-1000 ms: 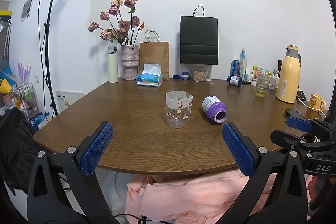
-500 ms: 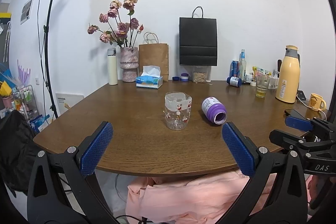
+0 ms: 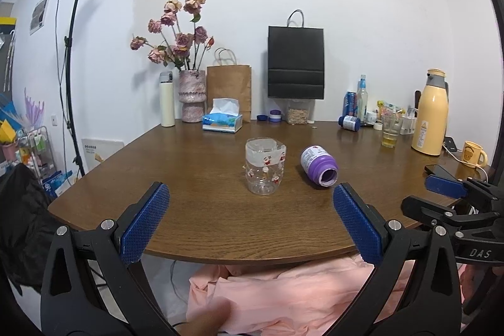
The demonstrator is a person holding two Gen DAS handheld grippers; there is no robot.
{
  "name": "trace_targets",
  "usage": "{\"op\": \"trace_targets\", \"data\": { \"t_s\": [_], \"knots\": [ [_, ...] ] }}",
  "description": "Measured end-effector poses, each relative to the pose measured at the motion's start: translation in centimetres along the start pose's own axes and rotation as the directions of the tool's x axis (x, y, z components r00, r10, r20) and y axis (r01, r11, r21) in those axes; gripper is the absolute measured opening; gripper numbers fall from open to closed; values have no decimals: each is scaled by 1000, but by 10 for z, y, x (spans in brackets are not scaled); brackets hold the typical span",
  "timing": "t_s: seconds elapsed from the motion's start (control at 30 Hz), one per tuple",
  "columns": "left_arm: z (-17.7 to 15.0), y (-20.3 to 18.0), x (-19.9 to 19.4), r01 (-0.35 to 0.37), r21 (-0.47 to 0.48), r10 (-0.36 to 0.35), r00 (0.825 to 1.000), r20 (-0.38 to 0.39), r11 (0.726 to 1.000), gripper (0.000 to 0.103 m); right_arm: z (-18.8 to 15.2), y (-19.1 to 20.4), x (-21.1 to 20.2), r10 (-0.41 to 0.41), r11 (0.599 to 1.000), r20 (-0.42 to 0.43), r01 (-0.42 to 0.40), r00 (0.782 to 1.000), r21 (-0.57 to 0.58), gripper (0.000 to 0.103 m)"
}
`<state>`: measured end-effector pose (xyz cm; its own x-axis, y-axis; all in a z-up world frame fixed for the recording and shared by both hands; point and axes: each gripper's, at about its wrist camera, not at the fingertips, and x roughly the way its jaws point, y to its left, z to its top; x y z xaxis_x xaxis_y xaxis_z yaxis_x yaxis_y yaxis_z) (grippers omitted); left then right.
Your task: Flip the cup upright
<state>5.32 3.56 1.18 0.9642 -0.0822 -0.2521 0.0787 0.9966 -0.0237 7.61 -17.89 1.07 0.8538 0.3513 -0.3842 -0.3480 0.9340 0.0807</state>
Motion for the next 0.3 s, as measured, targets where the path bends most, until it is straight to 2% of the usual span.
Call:
{"op": "trace_targets", "data": {
  "t_s": [0.3],
  "knots": [
    [1,-2,-2,-11,-3,11,1000,14,1000,103,0,-1,0,3,1000,-3,-3,1000,-2,81]
  ]
}}
